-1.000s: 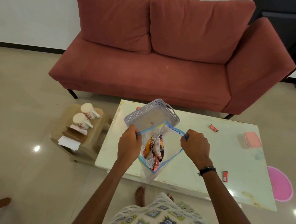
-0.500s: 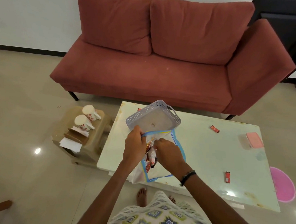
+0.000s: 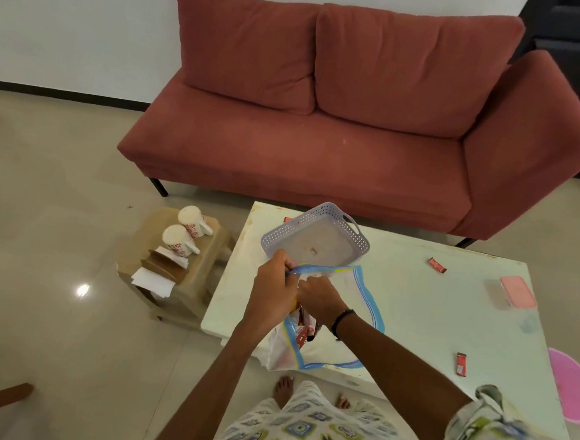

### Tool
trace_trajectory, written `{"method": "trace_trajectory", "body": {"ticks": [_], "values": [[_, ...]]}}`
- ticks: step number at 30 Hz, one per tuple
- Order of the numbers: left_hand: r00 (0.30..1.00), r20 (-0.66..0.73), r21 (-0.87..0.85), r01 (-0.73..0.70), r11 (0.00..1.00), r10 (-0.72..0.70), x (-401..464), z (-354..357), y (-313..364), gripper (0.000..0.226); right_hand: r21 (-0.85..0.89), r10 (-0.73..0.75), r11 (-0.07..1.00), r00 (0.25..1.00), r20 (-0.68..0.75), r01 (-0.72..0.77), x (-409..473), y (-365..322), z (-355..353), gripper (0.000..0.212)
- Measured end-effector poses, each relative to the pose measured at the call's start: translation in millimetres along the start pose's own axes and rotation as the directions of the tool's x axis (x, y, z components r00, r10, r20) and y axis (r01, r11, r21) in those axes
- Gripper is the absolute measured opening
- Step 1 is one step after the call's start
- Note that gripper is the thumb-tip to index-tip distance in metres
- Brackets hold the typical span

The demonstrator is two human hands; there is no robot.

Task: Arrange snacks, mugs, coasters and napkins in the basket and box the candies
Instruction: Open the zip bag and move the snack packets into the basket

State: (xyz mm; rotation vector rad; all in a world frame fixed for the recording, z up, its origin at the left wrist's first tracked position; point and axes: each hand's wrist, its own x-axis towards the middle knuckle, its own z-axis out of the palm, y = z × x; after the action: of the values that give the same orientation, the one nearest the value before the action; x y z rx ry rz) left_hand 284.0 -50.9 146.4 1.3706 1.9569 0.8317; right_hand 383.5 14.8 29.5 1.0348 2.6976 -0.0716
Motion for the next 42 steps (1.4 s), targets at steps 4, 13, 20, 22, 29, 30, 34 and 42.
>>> {"method": "trace_trajectory", "body": {"ticks": [4, 13, 20, 22, 29, 30, 34, 42], "values": [[1.0, -0.013, -0.009, 0.02, 1.0, -0.02, 6.6, -7.9, -4.7, 0.009, -0.008, -0.052, 0.999, 0.999, -0.008, 0.052, 4.7, -5.8, -17.1, 0.041], [0.97, -0.07, -0.127, 0.222, 0.967, -0.232, 40.3, -5.9, -36.0, 0.012, -0.156, 0.02, 0.988, 1.0, -0.013, -0.022, 1.9, -0.8, -60.1, 0.036], [0.939, -0.138, -0.251, 0.274, 0.928, -0.315, 78.0, -0.4, -35.4, 0.008, 0.044, 0.233, 0.973, 0.947, -0.221, -0.229, -4.2, 28.7, -115.8, 0.012], [0.93, -0.15, -0.287, 0.285, 0.915, -0.337, 88.9, 2.6, -30.1, 0.008, 0.107, 0.286, 0.957, 0.932, -0.223, -0.269, -2.0, 39.6, -126.6, 0.022], [0.862, -0.233, -0.47, 0.305, 0.828, -0.45, 136.4, 11.2, -12.7, 0.006, 0.396, 0.55, 0.824, 0.74, -0.388, -0.405, 23.5, 98.1, -166.0, 0.021], [0.851, -0.248, -0.49, 0.301, 0.818, -0.462, 143.3, 13.4, -11.6, 0.006, 0.449, 0.58, 0.798, 0.712, -0.395, -0.402, 25.6, 108.8, -173.0, 0.024], [0.81, -0.305, -0.515, 0.302, 0.802, -0.501, 166.6, 26.7, -7.1, 0.004, 0.595, 0.668, 0.718, 0.6, -0.441, -0.362, 36.4, 156.5, -197.6, 0.016], [0.75, -0.375, -0.526, 0.312, 0.791, -0.545, 221.3, 81.4, -16.4, 0.007, 0.51, 0.695, 0.676, 0.691, -0.2, -0.532, 107.2, 232.7, -128.4, 0.027]]}}
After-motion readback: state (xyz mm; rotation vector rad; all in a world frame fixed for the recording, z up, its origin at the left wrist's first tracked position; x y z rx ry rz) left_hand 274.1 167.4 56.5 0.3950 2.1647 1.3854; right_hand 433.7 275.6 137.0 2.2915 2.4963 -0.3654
